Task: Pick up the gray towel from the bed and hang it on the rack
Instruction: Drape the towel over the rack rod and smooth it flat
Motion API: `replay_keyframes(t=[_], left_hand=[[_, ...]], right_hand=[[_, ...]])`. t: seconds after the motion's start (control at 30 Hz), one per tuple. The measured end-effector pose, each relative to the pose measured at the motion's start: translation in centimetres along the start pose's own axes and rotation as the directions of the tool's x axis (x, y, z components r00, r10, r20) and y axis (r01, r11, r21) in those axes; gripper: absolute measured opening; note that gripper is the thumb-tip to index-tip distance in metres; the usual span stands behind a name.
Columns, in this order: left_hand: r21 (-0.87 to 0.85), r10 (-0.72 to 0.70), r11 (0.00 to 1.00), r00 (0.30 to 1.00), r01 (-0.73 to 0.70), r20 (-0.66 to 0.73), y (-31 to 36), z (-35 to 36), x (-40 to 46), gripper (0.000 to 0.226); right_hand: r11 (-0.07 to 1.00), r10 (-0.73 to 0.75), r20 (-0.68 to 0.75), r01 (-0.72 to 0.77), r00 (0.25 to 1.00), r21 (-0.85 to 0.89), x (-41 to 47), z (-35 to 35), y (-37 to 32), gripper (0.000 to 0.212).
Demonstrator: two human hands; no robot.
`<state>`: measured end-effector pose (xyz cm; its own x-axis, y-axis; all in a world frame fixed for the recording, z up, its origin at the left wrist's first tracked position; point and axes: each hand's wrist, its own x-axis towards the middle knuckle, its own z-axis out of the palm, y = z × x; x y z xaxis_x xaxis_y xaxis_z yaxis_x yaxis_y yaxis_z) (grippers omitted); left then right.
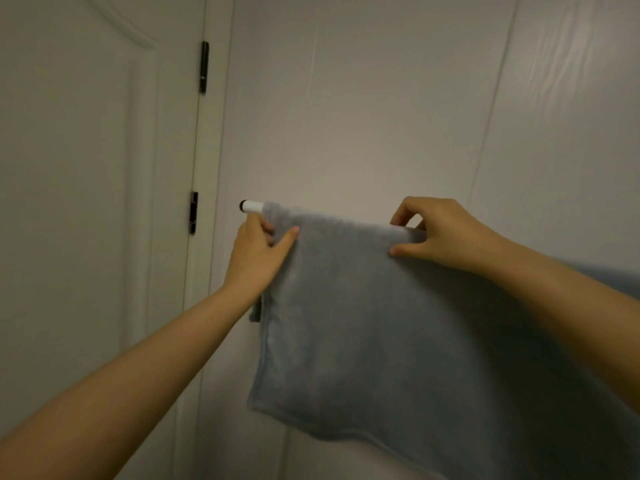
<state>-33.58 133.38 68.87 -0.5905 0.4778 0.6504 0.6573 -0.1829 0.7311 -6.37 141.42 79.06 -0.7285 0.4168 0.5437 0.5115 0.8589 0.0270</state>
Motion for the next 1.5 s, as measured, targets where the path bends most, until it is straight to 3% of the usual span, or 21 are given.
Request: replay_keyframes(t=[0.07, 0.13, 0.23, 0.33, 0.4, 0.5, 0.57, 0.63, 0.7, 0.77, 0.83, 0.9, 1.0, 1.2, 1.37, 1.5], left_hand=[[-0.168, -0.203, 0.956, 0.957, 0.24, 0.209, -0.3, -0.1, -0.2, 0.046], [-0.212, -0.301, 0.907, 0.911, 0.365, 0.281, -0.3, 0.2, 0.0, 0.052], [-0.16, -0.333, 0.926, 0.939, 0.343, 0.085, -0.4, 0.0, 0.7, 0.068], [-0.171, -0.339, 0.913, 0.923, 0.37, 0.183, -0.2, 0.0, 1.0, 0.049], [-0.235, -0.261, 0.926, 0.951, 0.295, 0.165, 0.3, -0.2, 1.5, 0.032], [-0.256, -0.142, 0.958, 0.989, 0.126, -0.044, 2.1, -0.7, 4.0, 0.037], [-0.137, -0.069, 0.989, 0.993, 0.055, -0.096, 3.2, -0.8, 6.2, 0.034], [0.147, -0.022, 0.989, 0.999, 0.026, -0.031, 3.6, -0.5, 8.5, 0.034], [0.591, -0.02, 0.807, 0.998, -0.014, 0.052, 3.8, -0.2, 9.6, 0.043], [0.761, 0.101, 0.638, 0.993, -0.115, 0.065, 4.4, 0.0, 9.8, 0.047], [0.67, 0.326, 0.664, 0.935, -0.331, 0.139, 5.6, 0.7, 9.1, 0.035], [0.436, 0.4, 0.752, 0.868, -0.495, 0.295, 7.0, 1.9, 7.3, 0.029], [0.329, 0.473, 0.664, 0.718, -0.671, 0.511, 9.3, 5.5, 3.6, 0.038], [0.128, 0.693, 0.59, 0.581, -0.798, 0.427, 15.3, 12.5, -2.0, 0.043], [0.034, 0.786, 0.499, 0.469, -0.866, 0.403, 20.3, 17.0, -6.1, 0.041], [-0.048, 0.819, 0.467, 0.412, -0.883, 0.399, 25.0, 20.5, -9.7, 0.037]], right_hand=[[0.998, 0.01, -0.107, -0.003, 0.994, 0.065, 0.1, 0.2, 0.4, 0.025], [0.995, 0.018, -0.16, -0.001, 0.987, 0.105, -0.1, 0.4, 0.9, 0.018], [0.99, 0.004, -0.212, 0.026, 0.977, 0.137, -0.1, 0.7, 1.1, 0.009], [0.986, 0.033, -0.219, 0.003, 0.975, 0.164, 0.0, 0.8, 1.1, 0.007], [0.987, 0.077, -0.222, -0.042, 0.972, 0.158, 0.2, 0.6, 1.4, 0.008], [0.985, 0.149, -0.24, -0.121, 0.959, 0.126, 1.1, 0.3, 1.8, 0.01], [0.976, 0.209, -0.234, -0.188, 0.949, 0.111, 2.2, 0.1, 1.6, 0.013], [0.96, 0.28, -0.178, -0.277, 0.943, 0.04, 3.3, -0.1, 1.7, 0.018], [0.938, 0.34, -0.025, -0.341, 0.94, -0.066, 3.7, -0.3, 1.8, 0.024], [0.937, 0.349, 0.053, -0.347, 0.936, -0.049, 3.4, -0.5, 1.8, 0.032], [0.95, 0.311, -0.048, -0.312, 0.949, -0.031, 2.5, -0.7, 1.7, 0.036], [0.955, 0.27, -0.159, -0.285, 0.95, -0.08, 1.2, -0.8, 1.5, 0.038], [0.942, 0.239, -0.202, -0.277, 0.95, -0.19, -1.6, -0.6, 1.7, 0.044], [0.87, 0.313, -0.3, -0.398, 0.901, -0.289, -9.3, -2.8, 4.9, 0.046], [0.834, 0.367, -0.286, -0.45, 0.885, -0.32, -16.1, -5.8, 8.3, 0.041], [0.741, 0.504, -0.281, -0.576, 0.817, -0.345, -23.0, -9.1, 12.4, 0.048]])
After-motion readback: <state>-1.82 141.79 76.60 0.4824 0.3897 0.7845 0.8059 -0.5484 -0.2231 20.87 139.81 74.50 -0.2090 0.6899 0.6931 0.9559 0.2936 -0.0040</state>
